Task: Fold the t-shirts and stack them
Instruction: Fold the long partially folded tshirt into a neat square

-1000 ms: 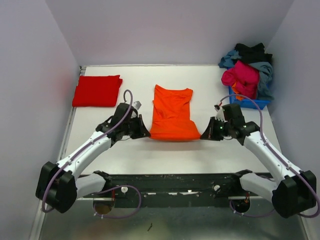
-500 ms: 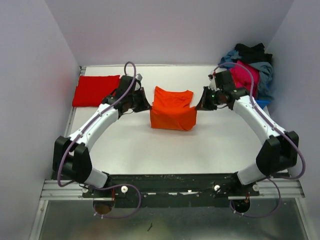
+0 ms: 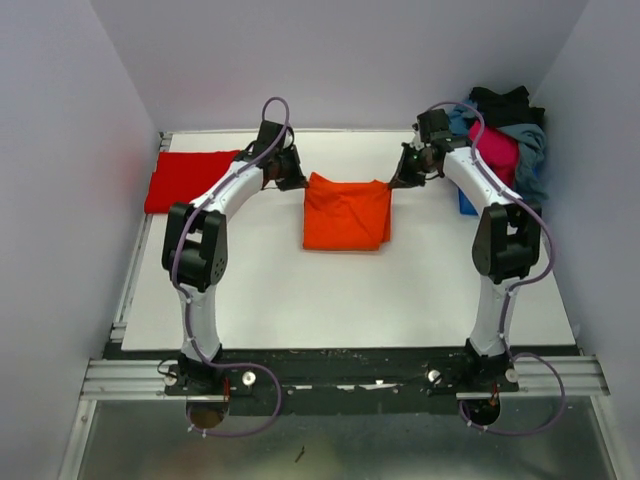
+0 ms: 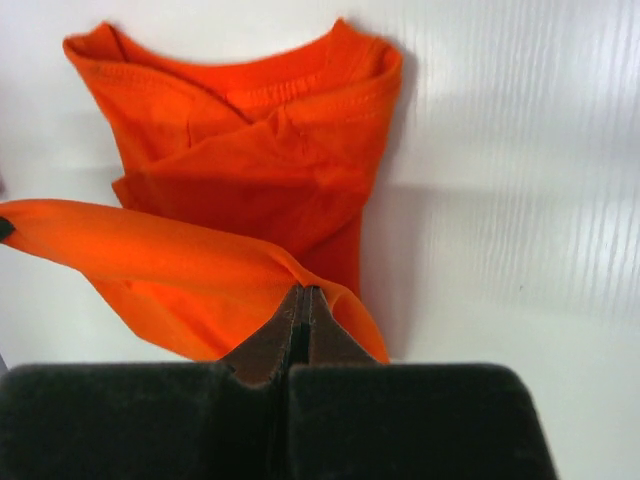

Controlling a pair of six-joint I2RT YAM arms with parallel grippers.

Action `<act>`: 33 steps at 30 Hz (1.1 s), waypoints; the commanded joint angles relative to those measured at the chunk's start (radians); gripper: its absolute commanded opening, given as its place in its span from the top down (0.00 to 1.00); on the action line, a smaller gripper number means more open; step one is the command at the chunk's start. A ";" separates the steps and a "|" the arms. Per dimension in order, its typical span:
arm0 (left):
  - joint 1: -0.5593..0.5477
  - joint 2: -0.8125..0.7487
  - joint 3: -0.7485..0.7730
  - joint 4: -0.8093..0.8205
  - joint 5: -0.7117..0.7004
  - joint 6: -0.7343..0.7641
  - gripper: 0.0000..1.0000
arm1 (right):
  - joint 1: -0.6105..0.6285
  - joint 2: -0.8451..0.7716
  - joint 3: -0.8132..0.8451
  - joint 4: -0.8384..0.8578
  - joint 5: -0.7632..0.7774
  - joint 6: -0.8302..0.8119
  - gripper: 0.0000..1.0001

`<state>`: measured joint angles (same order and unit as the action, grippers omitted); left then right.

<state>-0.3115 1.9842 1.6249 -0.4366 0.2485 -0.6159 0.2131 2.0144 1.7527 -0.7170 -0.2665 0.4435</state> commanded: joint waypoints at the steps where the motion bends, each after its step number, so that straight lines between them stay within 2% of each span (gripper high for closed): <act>1: 0.015 0.094 0.148 -0.002 0.026 0.018 1.00 | -0.037 0.090 0.140 -0.045 0.001 -0.012 0.99; 5: 0.026 0.212 0.268 -0.028 0.049 0.015 1.00 | -0.055 0.193 0.247 -0.061 -0.025 -0.014 0.99; 6: 0.029 0.240 0.285 -0.027 0.060 0.012 0.93 | -0.057 0.223 0.283 -0.077 -0.022 -0.012 0.96; 7: 0.031 0.258 0.294 -0.022 0.061 0.005 0.71 | -0.058 0.243 0.310 -0.087 -0.016 -0.012 0.87; 8: 0.031 0.266 0.294 -0.010 0.060 0.004 0.50 | -0.058 0.256 0.324 -0.097 0.002 -0.008 0.69; 9: 0.031 0.262 0.282 0.005 0.057 0.007 0.38 | -0.058 0.253 0.320 -0.098 0.013 -0.012 0.47; 10: 0.031 0.248 0.262 0.025 0.042 0.010 0.32 | -0.058 0.230 0.298 -0.085 0.029 -0.014 0.30; 11: 0.032 0.210 0.233 0.048 0.022 0.013 0.29 | -0.058 0.195 0.253 -0.050 0.038 -0.015 0.24; 14: 0.034 0.099 0.117 0.119 -0.021 0.018 0.27 | -0.058 0.042 0.044 0.085 0.036 -0.020 0.24; 15: 0.032 0.067 0.069 0.136 -0.026 0.016 0.28 | -0.058 -0.006 -0.028 0.123 0.027 -0.019 0.27; 18: 0.032 -0.057 -0.124 0.234 -0.011 -0.025 0.38 | -0.055 -0.158 -0.270 0.253 -0.032 -0.011 0.46; 20: 0.031 -0.129 -0.280 0.313 0.015 -0.062 0.48 | -0.049 -0.209 -0.388 0.303 -0.066 -0.011 0.59; 22: 0.029 -0.179 -0.396 0.386 0.052 -0.094 0.51 | -0.040 -0.235 -0.474 0.329 -0.085 -0.017 0.59; 25: 0.017 -0.203 -0.485 0.424 0.080 -0.108 0.51 | -0.034 -0.244 -0.550 0.369 -0.144 -0.015 0.58; 33: 0.008 -0.163 -0.540 0.486 0.130 -0.113 0.53 | -0.031 -0.201 -0.587 0.442 -0.224 0.000 0.57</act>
<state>-0.2970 1.7943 1.0874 -0.0395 0.3256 -0.7174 0.1761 1.7882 1.1618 -0.3603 -0.4175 0.4374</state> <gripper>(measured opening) 0.473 0.431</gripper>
